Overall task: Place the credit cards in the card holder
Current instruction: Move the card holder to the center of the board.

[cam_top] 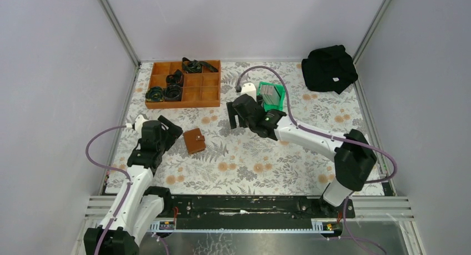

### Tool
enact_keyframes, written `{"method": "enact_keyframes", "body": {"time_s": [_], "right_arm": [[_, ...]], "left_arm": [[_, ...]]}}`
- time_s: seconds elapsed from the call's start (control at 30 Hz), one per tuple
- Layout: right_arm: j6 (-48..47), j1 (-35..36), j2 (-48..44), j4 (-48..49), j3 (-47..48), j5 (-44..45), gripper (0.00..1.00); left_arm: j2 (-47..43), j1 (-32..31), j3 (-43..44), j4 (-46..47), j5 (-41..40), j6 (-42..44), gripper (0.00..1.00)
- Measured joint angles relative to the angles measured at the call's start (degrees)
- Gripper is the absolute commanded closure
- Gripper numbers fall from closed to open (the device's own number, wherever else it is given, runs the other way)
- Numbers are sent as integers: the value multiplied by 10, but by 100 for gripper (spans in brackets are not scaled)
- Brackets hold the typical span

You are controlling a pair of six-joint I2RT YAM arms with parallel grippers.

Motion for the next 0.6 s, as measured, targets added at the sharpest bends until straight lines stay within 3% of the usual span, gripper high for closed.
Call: {"method": "enact_keyframes", "body": {"time_s": [0.37, 0.6], "right_arm": [[-15, -10, 71, -19, 82, 6, 8], [-8, -132, 70, -23, 82, 4, 7]], "left_arm": [[13, -3, -35, -18, 23, -12, 10], [26, -8, -40, -15, 34, -12, 11]]}}
